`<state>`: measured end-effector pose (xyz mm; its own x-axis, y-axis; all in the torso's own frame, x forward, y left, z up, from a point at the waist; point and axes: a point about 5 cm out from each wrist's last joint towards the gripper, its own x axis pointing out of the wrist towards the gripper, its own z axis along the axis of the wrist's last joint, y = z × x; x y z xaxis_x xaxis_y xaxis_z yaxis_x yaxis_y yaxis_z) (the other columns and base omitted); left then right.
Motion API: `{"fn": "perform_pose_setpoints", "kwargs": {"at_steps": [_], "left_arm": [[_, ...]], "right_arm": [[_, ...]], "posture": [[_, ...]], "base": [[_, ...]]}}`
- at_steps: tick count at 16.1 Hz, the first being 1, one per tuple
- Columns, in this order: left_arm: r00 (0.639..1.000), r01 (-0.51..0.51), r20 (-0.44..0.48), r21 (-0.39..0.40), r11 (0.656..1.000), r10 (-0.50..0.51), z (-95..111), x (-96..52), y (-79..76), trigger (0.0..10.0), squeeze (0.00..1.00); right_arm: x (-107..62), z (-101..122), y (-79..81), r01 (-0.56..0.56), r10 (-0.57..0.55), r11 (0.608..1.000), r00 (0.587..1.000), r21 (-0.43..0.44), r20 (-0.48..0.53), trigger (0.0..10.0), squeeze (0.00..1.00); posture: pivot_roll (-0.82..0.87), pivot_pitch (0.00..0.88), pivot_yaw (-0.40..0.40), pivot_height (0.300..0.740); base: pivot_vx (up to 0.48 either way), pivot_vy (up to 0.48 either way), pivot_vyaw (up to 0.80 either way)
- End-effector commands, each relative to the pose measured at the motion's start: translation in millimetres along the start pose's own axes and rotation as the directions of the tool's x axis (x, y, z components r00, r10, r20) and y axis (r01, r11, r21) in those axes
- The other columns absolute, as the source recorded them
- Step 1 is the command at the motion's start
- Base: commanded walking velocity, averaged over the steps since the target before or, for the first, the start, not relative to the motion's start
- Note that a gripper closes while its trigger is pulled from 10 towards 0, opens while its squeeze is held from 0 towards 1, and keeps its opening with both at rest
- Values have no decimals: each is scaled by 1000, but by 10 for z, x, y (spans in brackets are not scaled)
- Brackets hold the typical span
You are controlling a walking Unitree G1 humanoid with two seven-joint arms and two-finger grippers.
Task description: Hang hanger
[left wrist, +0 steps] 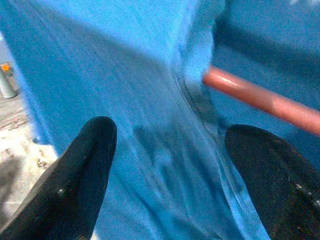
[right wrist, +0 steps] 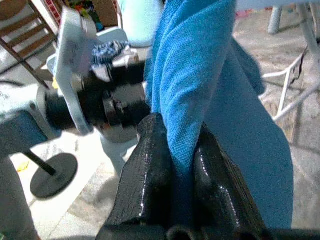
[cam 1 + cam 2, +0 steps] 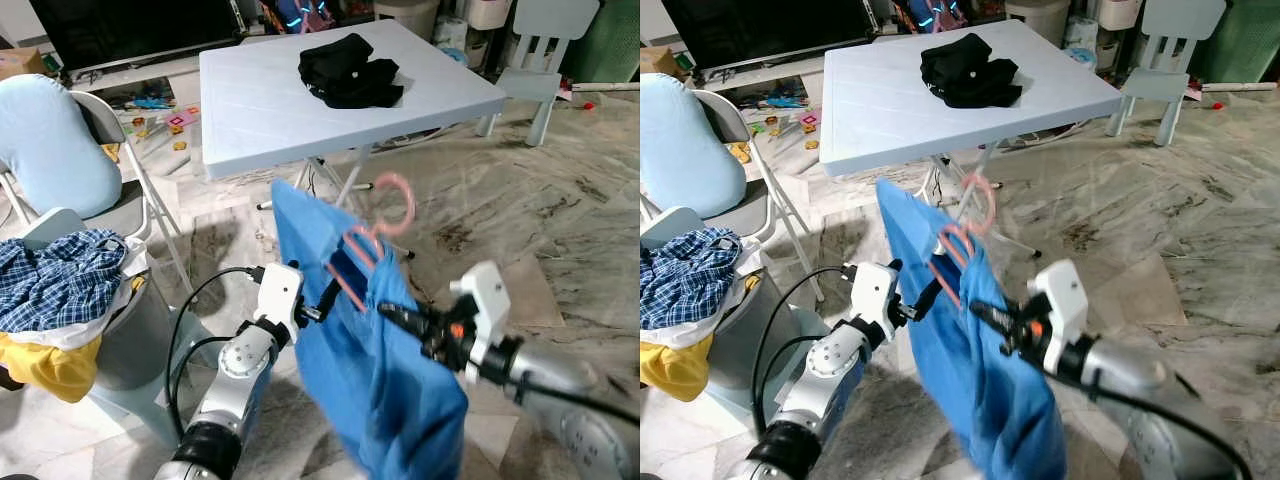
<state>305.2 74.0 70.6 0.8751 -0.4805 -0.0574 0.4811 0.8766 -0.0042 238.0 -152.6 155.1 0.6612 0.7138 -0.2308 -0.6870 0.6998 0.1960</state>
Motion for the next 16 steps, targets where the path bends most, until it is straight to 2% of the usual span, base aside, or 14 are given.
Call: {"fn": "perform_pose_setpoints", "kwargs": {"at_steps": [1,3,5,7,8,9,12,13,16], "left_arm": [[1000,-3,10,-3,1000,3,34,59,18,0,0],[1000,-3,8,9,1000,3,47,119,1,0,0],[999,-26,24,35,999,25,103,183,18,0,0],[999,-19,43,51,999,17,161,234,46,0,0],[999,-20,47,64,998,17,191,271,70,0,0],[998,-29,55,64,998,25,219,288,86,0,0],[995,-60,77,57,997,56,281,323,136,0,0],[995,-63,80,57,996,59,267,298,157,0,0],[994,-93,57,64,994,89,178,221,256,0,0]], "right_arm": [[6,139,30,-61,61,998,997,4,37,10000,0],[-23,249,69,-105,102,993,993,49,66,10000,0],[-133,261,143,-167,162,982,985,87,63,10000,0],[-244,148,201,-198,200,975,980,96,-10,10000,0],[-352,78,261,-237,246,963,967,130,-61,10000,0],[-396,79,284,-259,270,956,960,140,-70,10000,0],[-466,74,176,-207,222,970,967,127,-121,10000,0],[-457,60,116,-166,181,979,975,116,-129,10000,0],[-406,39,95,-133,147,985,980,106,-136,10000,0]], "posture": [[-191,43,68,740],[-213,47,78,740],[-226,50,92,740],[-242,38,99,740],[-235,19,91,740],[-232,19,89,740],[-217,41,88,740],[-210,45,84,740],[-195,62,74,740]], "base": [[0,0,0],[0,0,0],[0,0,0],[0,0,0],[0,0,0],[0,0,0],[0,0,0],[0,0,0],[0,0,0]]}}
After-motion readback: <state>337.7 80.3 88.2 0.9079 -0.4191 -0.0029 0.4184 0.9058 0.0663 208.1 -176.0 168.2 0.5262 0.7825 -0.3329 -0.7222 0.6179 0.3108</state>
